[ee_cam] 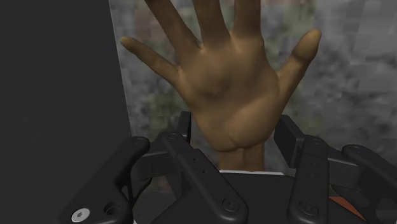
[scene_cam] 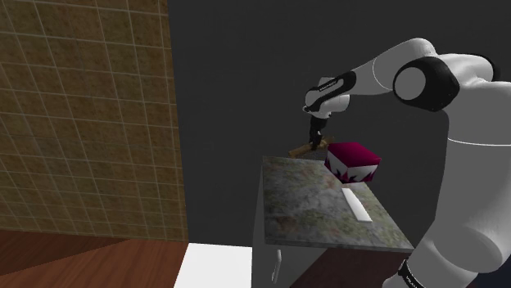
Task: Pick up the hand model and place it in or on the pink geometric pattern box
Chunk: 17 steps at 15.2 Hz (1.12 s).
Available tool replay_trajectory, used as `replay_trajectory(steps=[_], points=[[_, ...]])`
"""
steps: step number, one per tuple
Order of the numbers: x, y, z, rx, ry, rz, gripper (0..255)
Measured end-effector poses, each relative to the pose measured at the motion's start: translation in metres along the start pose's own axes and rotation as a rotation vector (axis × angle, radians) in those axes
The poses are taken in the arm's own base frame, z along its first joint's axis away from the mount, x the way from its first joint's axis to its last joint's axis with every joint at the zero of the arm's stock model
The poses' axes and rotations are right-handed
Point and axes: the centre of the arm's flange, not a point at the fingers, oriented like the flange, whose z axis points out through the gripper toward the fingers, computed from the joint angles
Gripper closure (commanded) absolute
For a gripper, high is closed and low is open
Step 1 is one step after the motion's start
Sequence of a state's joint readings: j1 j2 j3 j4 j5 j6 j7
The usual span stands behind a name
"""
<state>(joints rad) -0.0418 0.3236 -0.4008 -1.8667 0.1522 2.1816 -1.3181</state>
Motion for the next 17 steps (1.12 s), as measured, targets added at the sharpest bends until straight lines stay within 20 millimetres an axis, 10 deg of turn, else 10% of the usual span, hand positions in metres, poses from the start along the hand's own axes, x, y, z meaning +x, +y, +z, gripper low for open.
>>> replay_trajectory(steps=[12,17], points=[[0.000,0.001,-0.060,0.000,0.000,0.000,255],[-0.054,0.017,-0.064,0.000,0.000,0.001,255]])
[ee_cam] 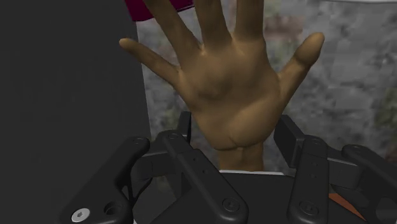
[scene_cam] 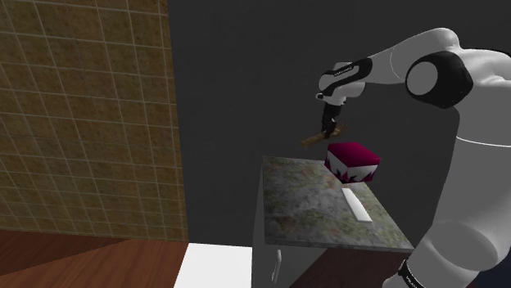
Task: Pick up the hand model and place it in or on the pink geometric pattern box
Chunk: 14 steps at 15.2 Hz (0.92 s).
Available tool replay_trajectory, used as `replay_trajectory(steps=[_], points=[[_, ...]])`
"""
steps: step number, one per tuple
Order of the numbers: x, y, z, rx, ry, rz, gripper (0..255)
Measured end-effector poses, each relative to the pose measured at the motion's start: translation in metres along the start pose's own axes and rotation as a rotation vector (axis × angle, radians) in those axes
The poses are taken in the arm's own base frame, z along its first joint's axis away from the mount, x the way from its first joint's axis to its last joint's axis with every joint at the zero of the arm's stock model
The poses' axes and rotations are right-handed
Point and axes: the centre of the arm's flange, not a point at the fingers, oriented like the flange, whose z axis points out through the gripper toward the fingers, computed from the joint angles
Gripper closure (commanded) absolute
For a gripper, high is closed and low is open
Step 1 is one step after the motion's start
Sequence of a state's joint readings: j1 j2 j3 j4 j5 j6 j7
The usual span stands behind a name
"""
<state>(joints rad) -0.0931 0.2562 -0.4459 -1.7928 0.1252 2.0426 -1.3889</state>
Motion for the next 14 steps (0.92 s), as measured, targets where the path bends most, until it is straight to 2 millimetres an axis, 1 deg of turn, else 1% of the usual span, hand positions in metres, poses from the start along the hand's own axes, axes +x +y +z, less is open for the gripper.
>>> replay_trajectory(steps=[5,13,14], points=[[-0.061,0.009,-0.003,0.001,0.000,0.000,255],[-0.167,0.032,-0.004,0.001,0.000,0.000,255],[-0.183,0.034,0.000,0.001,0.000,0.001,255]])
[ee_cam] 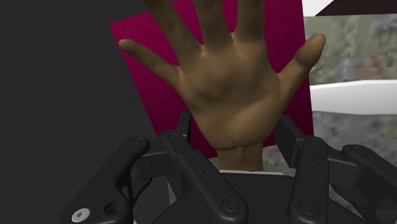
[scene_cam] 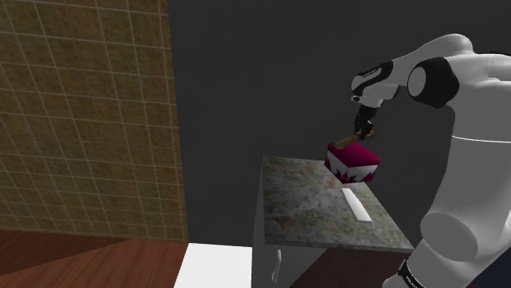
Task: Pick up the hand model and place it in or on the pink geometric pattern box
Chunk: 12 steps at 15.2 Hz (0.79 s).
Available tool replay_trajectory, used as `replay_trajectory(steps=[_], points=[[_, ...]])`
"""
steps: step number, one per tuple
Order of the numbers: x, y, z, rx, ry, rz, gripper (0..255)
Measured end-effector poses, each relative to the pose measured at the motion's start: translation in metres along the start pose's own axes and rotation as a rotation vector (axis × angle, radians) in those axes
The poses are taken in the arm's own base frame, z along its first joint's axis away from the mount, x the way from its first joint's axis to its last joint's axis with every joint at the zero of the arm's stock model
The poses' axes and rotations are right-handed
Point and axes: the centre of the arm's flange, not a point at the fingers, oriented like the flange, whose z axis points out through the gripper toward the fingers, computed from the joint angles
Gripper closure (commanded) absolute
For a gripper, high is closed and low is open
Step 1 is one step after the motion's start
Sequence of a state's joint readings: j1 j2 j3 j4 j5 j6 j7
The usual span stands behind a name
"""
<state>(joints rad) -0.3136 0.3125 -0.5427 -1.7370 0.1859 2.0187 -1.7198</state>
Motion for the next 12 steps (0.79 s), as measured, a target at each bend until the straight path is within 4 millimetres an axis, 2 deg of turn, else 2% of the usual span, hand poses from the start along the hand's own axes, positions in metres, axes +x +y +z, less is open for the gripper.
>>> replay_trajectory(steps=[3,12], points=[[-0.015,0.004,0.006,0.000,0.000,-0.001,255],[-0.016,0.003,0.052,0.000,0.000,-0.002,255]])
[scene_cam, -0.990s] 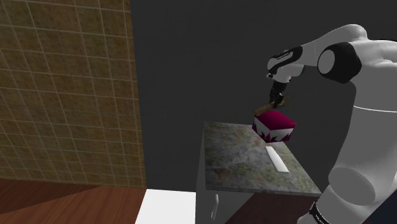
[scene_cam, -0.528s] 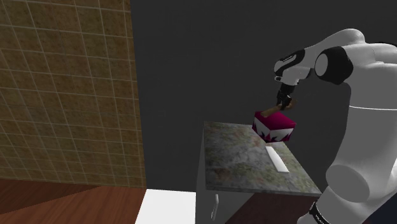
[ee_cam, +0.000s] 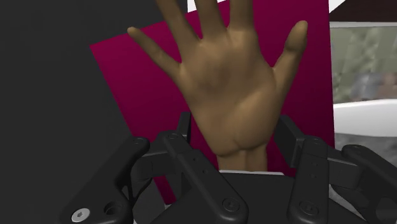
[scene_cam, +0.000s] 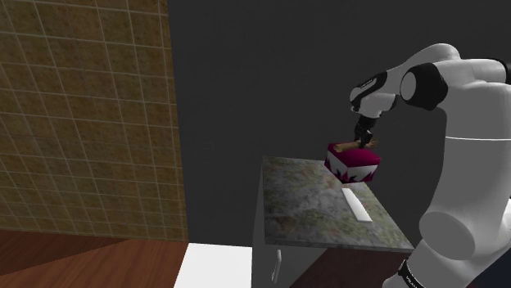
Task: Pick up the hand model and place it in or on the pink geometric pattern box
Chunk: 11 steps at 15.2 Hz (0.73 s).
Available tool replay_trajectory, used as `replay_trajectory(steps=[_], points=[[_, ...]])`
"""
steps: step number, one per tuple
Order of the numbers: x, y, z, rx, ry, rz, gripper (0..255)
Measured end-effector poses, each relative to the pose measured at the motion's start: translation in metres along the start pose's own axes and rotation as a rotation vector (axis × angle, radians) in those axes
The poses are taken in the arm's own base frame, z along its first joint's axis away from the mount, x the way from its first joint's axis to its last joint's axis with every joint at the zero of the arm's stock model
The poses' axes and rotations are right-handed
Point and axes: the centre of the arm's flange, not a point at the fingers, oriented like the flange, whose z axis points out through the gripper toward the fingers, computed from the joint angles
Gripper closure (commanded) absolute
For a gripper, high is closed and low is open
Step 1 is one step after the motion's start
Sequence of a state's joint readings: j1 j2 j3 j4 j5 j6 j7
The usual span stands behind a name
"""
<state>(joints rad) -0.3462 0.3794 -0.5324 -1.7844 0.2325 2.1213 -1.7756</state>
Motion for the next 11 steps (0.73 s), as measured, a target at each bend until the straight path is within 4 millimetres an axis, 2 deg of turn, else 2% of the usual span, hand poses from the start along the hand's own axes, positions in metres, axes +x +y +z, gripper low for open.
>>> replay_trajectory(steps=[3,9,10,11], points=[[-0.001,0.001,0.015,0.000,0.000,0.000,255],[-0.001,0.000,0.017,0.000,0.000,0.000,255],[-0.001,0.000,0.017,-0.001,0.000,0.000,0],[-0.001,0.000,0.017,-0.001,0.000,0.000,0]])
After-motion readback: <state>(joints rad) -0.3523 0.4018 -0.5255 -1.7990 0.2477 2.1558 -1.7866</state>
